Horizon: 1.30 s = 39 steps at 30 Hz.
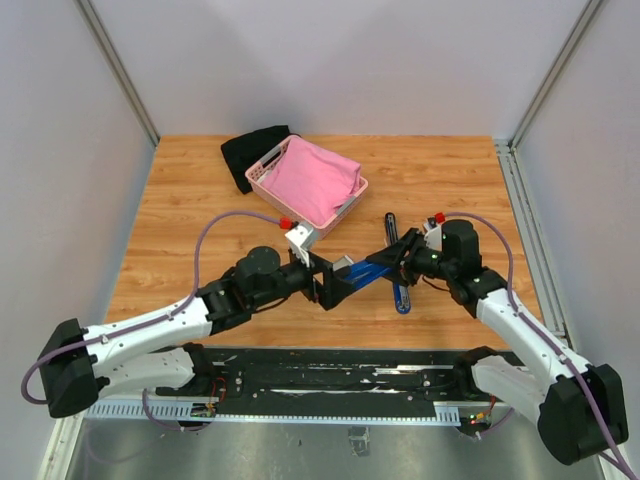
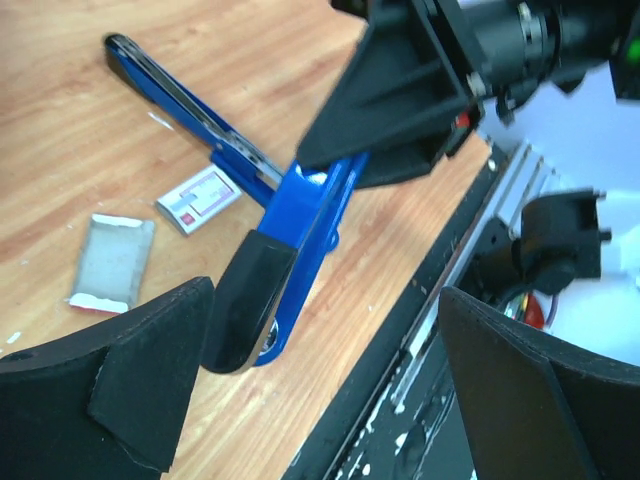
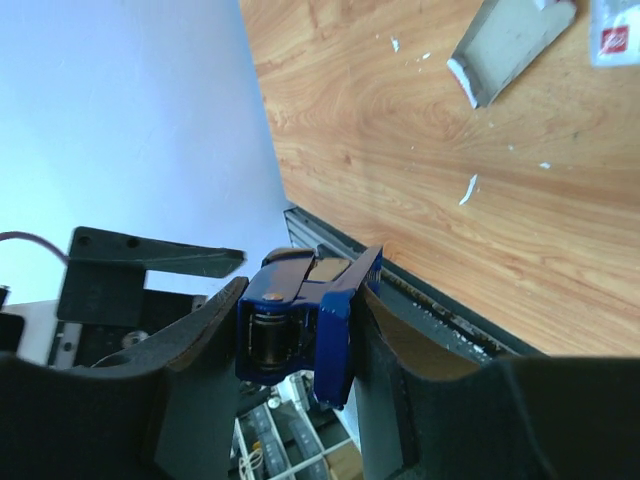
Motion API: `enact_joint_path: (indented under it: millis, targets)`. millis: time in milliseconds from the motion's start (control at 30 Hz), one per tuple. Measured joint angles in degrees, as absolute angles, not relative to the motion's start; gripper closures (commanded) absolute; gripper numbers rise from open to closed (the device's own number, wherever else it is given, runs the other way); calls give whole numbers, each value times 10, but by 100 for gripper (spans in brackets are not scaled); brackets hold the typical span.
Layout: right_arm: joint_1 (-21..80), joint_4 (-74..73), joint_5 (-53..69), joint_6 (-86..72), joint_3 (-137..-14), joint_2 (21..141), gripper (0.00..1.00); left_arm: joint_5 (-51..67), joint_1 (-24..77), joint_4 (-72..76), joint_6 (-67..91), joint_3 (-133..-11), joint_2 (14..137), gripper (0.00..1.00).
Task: Load the staples into the stapler
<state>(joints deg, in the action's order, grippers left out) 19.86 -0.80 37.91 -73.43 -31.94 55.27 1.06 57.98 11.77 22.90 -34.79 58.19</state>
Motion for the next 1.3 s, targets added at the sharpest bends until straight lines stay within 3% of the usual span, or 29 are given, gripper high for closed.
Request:
enact_joint_path:
  millis: [400, 633, 1300]
  targets:
    - [175, 65, 358, -697, -344, 558, 100, 161, 369, 48, 415, -489, 614, 3]
    - [175, 138, 372, -689, -403, 565, 100, 235, 354, 37, 506, -489, 641, 3]
    - [173, 248, 421, -727, -428, 581, 100, 288, 341, 94, 599, -479, 640, 2]
